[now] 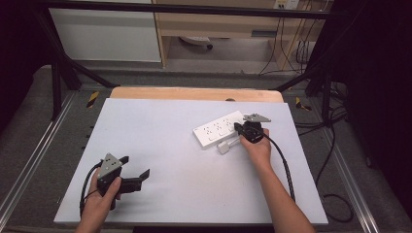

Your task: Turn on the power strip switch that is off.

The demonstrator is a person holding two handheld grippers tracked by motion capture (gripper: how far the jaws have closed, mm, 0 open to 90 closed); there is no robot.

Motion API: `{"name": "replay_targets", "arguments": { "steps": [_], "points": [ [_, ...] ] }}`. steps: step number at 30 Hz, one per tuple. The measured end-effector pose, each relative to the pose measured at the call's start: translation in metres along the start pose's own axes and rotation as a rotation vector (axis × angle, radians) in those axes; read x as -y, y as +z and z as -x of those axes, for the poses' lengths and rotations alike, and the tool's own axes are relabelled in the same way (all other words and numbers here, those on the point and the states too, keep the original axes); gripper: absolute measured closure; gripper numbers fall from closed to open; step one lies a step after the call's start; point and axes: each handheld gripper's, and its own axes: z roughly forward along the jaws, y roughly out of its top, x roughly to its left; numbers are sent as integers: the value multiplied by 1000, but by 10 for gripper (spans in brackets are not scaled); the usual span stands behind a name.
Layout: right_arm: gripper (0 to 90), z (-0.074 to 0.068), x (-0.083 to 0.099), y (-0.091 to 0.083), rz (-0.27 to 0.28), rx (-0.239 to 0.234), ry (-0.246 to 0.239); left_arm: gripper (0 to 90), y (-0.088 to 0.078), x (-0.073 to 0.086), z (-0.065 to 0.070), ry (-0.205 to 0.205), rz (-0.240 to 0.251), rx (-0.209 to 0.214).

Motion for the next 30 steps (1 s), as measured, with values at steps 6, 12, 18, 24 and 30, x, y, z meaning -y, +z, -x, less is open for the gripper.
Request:
{"name": "replay_targets", "arguments": {
  "steps": [6,12,18,24,30],
  "points": [
    [900,1,0,-1,4,6,1,64,0,0,0,0,0,0],
    [900,-1,-2,-2,18,1,9,65,-1,0,0,1,1,-6],
    [900,0,-4,-4,22,-3,12,64,0,0,0,0,1,-8],
    [900,-1,-5,-5,27,-7,20,64,-1,0,0,0,1,-7],
    [895,-5,-6,-6,34,-17,27,64,-1,0,0,2,1,-8]
  ]
}}
